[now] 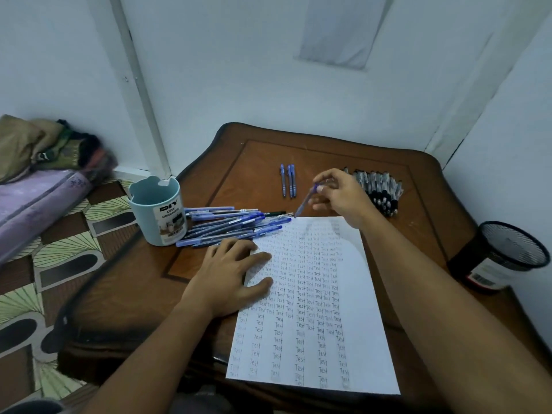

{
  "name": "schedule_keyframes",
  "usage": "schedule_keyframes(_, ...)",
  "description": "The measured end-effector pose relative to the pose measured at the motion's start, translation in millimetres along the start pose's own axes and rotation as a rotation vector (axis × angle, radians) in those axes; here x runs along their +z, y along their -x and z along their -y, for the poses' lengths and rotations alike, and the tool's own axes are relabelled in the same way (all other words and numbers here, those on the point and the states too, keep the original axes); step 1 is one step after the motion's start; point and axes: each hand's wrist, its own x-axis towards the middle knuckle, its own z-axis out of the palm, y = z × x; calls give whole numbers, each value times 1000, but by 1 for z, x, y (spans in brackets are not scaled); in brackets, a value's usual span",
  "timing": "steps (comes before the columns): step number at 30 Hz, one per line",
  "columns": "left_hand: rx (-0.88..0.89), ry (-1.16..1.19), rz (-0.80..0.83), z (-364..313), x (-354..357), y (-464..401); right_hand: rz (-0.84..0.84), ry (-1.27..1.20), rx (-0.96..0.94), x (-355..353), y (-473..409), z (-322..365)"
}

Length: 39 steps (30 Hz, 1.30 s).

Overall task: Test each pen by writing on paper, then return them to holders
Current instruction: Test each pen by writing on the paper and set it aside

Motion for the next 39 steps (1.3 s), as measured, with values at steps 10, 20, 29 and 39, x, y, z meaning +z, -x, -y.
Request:
schedule_keyframes(10,6,15,-12,1,1,-2,-160,-640,258,-16,45,-19)
schedule_keyframes(20,25,1,-64,2,6,-2,-247,-652,384,-5,72,-18)
schedule_keyframes(29,25,-30,-42,1,5,-3,-181,-644,324,3,96,-38)
schedule_keyframes(39,24,-23,-56,1,5,-3,-147,-485,131,-16,104,-62)
